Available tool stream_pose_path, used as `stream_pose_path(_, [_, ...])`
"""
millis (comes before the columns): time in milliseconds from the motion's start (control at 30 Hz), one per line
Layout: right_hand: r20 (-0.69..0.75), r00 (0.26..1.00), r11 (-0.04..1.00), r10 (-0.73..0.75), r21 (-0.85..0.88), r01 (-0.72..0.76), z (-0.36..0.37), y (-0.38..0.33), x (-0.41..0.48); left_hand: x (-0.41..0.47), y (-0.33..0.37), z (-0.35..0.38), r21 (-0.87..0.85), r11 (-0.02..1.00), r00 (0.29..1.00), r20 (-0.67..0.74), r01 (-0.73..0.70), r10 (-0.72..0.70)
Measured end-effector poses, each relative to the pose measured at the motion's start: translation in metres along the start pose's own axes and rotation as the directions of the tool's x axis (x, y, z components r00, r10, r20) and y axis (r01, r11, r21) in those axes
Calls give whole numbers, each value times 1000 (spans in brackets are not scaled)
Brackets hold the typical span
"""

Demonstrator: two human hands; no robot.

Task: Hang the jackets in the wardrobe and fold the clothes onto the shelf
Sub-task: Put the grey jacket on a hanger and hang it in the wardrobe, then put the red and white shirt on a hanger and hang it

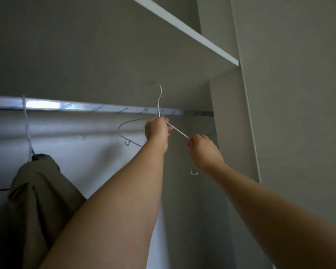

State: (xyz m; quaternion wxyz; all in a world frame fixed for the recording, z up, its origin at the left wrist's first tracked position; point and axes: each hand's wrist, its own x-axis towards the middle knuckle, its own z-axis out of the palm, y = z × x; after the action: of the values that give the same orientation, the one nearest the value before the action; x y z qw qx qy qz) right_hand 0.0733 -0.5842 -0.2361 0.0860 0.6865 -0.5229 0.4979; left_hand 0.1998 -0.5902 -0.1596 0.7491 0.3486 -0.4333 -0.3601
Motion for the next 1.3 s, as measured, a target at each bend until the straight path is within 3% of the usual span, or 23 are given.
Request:
stream_pose_path(167, [-194, 980, 995, 48, -77, -64, -41, 16, -38, -32, -5, 9, -118, 989, 983, 175, 84, -63])
stream_pose_path(300, [-355, 929, 982, 106, -109, -154, -78, 43, -97, -74, -32, 13, -98, 986, 939, 331, 135, -96])
stream_pose_path(467, [-477, 849, 928, 229, -154, -338, -128, 78, -178, -142, -76, 24, -44, 993, 832, 551, 110, -68])
stream_pose_path(633, [-519, 721, 838, 459, -18, -546, -168, 128, -253, -209, -107, 60, -5, 988, 571, 817, 156, -86])
stream_pose_path(833, [-664, 463, 768, 586, 274, -579, -225, 176, -340, -319, -129, 144, 37, 967, 238, 966, 252, -99])
stream_pose_path(1000, [-753, 218, 693, 621, 397, -602, -330, 169, -366, -411, -73, 248, 103, 952, 28, 993, 287, -115])
stream_pose_path(1300, [-852, -264, 572, 452, 504, -648, -509, 79, -418, -582, 69, 369, 264, 939, -507, 853, 221, -121])
